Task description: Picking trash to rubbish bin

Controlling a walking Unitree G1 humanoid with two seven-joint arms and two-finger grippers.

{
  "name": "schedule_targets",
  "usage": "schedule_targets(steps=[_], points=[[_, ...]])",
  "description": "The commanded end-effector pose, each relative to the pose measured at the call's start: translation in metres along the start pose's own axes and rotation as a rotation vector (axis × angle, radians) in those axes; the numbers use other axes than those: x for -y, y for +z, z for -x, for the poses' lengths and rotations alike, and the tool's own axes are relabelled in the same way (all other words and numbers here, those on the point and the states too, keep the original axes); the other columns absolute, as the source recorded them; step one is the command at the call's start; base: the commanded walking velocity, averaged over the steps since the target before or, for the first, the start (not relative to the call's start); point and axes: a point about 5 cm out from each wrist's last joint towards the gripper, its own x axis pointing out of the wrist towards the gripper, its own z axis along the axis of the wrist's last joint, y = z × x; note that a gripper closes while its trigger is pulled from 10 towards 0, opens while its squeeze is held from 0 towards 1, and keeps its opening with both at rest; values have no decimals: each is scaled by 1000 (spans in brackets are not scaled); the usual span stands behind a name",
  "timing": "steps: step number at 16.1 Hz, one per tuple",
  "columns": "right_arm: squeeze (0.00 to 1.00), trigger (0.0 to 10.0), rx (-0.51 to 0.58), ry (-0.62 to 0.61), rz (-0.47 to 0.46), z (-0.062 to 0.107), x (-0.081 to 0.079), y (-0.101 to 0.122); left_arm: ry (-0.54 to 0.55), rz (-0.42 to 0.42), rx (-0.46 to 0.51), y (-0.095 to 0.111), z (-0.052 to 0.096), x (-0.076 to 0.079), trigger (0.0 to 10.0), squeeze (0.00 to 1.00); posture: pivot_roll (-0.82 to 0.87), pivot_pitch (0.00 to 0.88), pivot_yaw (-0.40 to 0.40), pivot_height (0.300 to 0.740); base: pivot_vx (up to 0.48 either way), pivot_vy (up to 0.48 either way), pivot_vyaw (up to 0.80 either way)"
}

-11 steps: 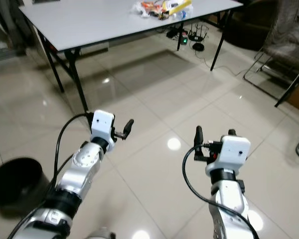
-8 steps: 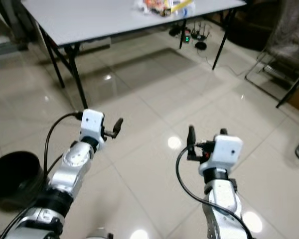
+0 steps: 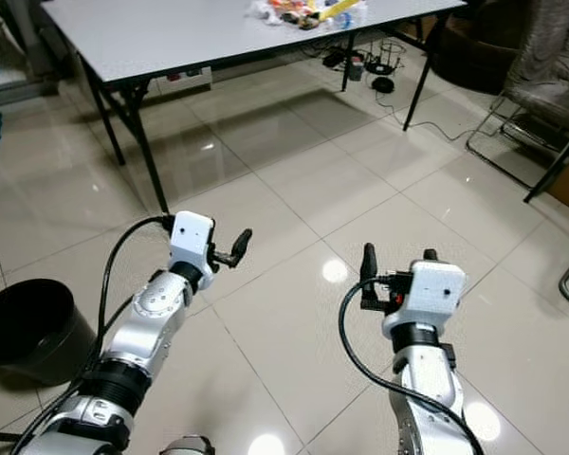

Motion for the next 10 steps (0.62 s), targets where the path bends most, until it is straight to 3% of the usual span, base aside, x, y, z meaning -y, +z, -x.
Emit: schedule_targets(steps=[1, 10], points=[[0, 10000, -3, -15, 19, 0, 3, 0, -21, -3, 22, 4, -1, 3, 10000, 0, 150, 75, -49, 740, 386, 0, 0], [0, 10000, -10, -7, 18, 2, 2, -2, -29, -1, 18, 3, -1, 4, 10000, 0, 144, 75, -46, 740, 390, 0, 0]])
